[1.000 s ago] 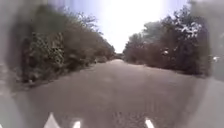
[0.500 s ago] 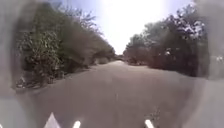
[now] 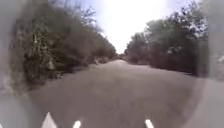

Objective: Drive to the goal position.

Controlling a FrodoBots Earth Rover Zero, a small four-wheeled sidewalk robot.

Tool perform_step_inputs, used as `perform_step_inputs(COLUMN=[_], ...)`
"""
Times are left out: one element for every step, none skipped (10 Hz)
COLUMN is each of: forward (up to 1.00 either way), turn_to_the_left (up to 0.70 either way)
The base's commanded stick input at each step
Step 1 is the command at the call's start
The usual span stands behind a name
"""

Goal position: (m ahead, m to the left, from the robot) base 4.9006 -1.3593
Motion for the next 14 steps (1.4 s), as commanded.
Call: perform_step_inputs(forward=[0.85, 0.85, 0.85, 0.85, 0.85, 0.85, 0.85, 0.85, 0.85, 0.85, 0.85, 0.85, 0.85, 0.85], turn_to_the_left=[0.0, 0.0, 0.0, 0.0, 0.0, 0.0, 0.0, 0.0, 0.0, 0.0, 0.0, 0.0, 0.0, 0.0])
